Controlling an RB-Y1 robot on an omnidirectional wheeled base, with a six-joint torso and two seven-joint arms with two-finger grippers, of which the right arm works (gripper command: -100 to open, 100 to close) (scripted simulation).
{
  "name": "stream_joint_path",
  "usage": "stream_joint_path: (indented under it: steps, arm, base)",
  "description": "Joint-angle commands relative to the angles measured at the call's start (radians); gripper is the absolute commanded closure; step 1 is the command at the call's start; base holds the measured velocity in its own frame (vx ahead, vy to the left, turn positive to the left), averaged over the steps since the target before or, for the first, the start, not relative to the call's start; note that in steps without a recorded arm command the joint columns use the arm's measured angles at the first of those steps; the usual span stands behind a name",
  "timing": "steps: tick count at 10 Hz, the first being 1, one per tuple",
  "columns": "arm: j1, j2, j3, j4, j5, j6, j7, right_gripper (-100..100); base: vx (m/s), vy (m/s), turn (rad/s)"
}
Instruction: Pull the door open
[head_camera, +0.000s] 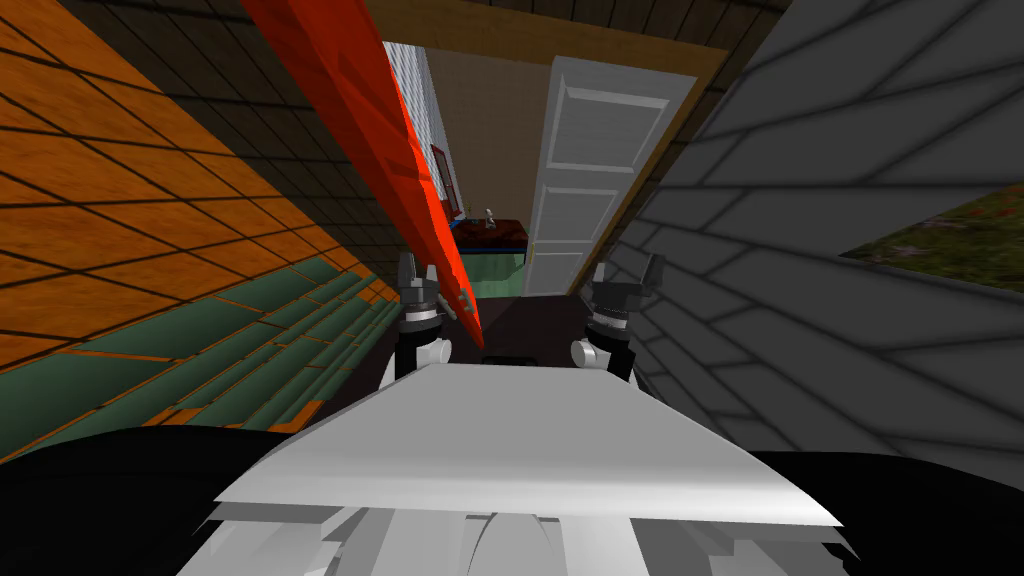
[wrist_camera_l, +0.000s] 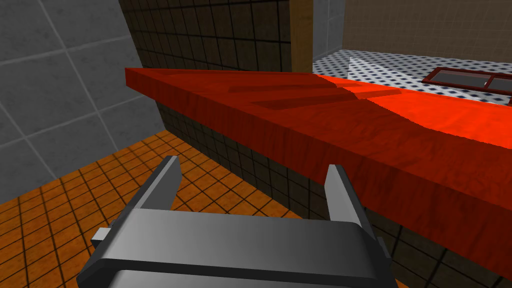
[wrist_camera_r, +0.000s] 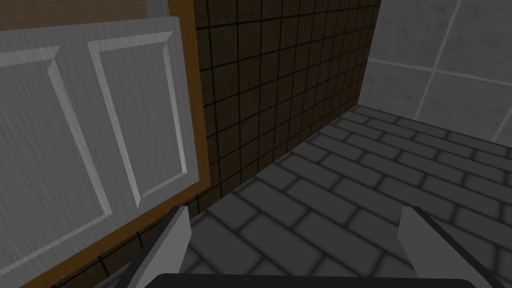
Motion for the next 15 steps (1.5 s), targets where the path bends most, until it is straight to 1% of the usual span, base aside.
stream_joint_path:
  steps: [1, 4, 8, 9, 10, 15]
  arm:
    - [-0.004, -0.012, 0.013, 0.026, -0.017, -0.008, -0.025, -100]
    - [-0.012, -0.033, 0.038, 0.073, -0.048, -0.023, -0.072, -100]
    - [-0.028, -0.07, 0.087, 0.167, -0.109, -0.053, -0.164, -100]
    - [-0.03, -0.075, 0.093, 0.181, -0.118, -0.057, -0.177, -100]
    - [-0.035, -0.086, 0.108, 0.209, -0.136, -0.066, -0.204, -100]
    - [-0.048, -0.114, 0.148, 0.287, -0.187, -0.09, -0.28, -100]
  base:
    - [0.143, 0.029, 0.056]
    - [0.169, -0.105, 0.088]
    - [0.185, -0.118, 0.094]
    - [0.134, -0.112, 0.081]
    - [0.12, -0.099, 0.091]
    - [0.101, -0.065, 0.063]
